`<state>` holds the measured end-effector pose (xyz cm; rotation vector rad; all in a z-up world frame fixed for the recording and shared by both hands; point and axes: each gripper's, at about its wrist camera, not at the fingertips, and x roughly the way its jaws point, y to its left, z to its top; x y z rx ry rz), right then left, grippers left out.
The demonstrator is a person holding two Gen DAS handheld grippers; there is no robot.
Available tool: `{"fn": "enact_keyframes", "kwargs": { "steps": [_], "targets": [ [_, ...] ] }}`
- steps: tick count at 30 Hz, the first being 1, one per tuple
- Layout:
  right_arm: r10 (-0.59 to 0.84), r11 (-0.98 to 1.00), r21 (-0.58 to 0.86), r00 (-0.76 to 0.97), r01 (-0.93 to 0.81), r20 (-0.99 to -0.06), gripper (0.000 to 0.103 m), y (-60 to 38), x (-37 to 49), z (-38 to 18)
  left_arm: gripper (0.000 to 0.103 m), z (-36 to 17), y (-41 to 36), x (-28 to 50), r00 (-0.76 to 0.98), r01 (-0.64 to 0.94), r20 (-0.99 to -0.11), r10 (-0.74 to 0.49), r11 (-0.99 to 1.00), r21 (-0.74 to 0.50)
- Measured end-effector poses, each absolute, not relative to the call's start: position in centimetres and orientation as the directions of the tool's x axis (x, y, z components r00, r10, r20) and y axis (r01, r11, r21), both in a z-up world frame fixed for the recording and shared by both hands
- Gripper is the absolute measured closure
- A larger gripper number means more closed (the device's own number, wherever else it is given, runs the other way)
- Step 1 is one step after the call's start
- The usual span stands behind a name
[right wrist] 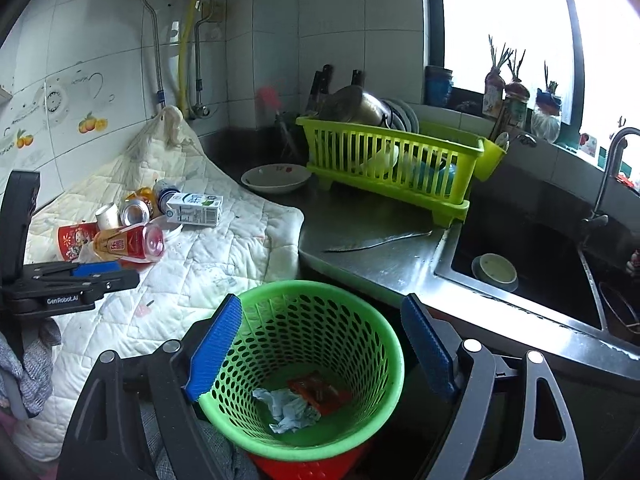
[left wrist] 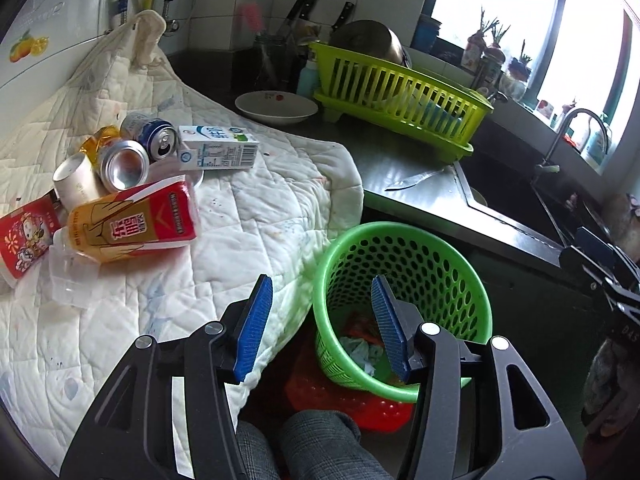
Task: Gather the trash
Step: 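Grasp the clear plastic cup with the left tool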
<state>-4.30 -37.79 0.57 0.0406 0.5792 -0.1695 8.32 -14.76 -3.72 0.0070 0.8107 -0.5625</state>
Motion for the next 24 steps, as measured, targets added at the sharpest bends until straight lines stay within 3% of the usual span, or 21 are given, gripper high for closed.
{"fn": "enact_keyframes", "kwargs": {
  "steps": [10, 24],
  "targets": [
    [-0.145, 0.985, -0.011, 0.800, 0.170, -0.582, 0.023, -37.6, -4.2, -0.6, 0.051, -3.7, -11.6, 8.2, 0.589, 0.433, -0.680, -0.437, 0.881, -0.191],
    [0.030, 0.999, 0.029, 0.812, -0.016, -0.582, 0.023, -30.5, -0.2, -1.7, 0.051, -3.9, -1.3, 8.3, 0.673, 0.255, -0.680, -0.291, 0.954, -0.155]
  ]
}}
